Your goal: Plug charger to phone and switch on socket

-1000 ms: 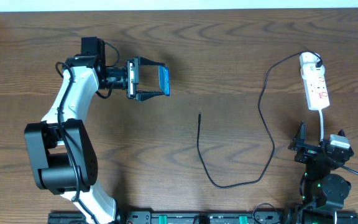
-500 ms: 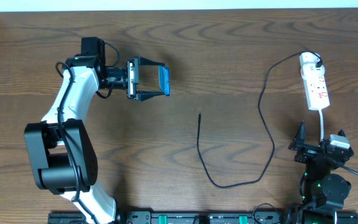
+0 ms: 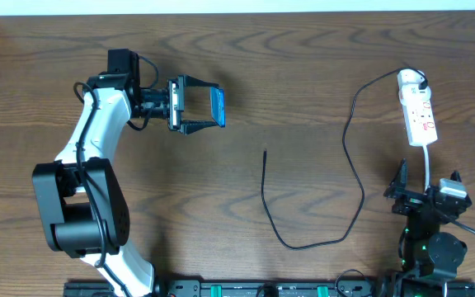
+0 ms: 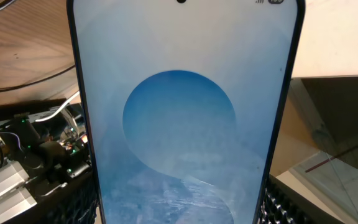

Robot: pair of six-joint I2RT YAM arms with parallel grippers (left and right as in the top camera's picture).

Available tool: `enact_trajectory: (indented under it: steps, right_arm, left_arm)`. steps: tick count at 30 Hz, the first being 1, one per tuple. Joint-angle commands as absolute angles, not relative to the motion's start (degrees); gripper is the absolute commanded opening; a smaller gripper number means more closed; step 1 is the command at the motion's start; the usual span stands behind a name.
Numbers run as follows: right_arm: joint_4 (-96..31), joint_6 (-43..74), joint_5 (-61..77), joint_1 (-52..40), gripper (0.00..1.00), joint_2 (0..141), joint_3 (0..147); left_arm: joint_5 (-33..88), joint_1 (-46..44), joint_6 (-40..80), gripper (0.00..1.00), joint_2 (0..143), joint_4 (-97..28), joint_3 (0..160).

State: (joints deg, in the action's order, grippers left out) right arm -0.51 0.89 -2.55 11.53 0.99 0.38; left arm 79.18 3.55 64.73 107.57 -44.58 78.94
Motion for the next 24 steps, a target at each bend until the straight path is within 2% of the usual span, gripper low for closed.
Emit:
enact_trajectory:
  steps: [1,7,11,17,24]
  right_arm:
    - [1.91,0.23,0.86,11.20,0.99,0.82,0.32]
    - [3.51,0.34,0.34,11.20,0.99,2.17,4.25]
    - [2.31,-1.74,-2.17,11.20,0.99,9.72,11.09]
    - [-0.62,-4.58,6.44,11.20,0.99,32.95,28.67]
    - [-12.12,-4.36,31.55,11.20,0.99,63.26,55.35]
  left_arm:
    - [81.80,3.53,65.21,0.07,105.54,-44.62,79.24]
    - [81.19,3.53,65.23,0.07,105.54,-44.64,79.24]
    - [81.17,3.53,65.23,0.07,105.54,-44.64,79.24]
    - [81.19,3.53,65.28,0.07,105.54,-44.64,79.24]
    - [79.90,3.53,65.95,0.07,105.54,-44.62,79.24]
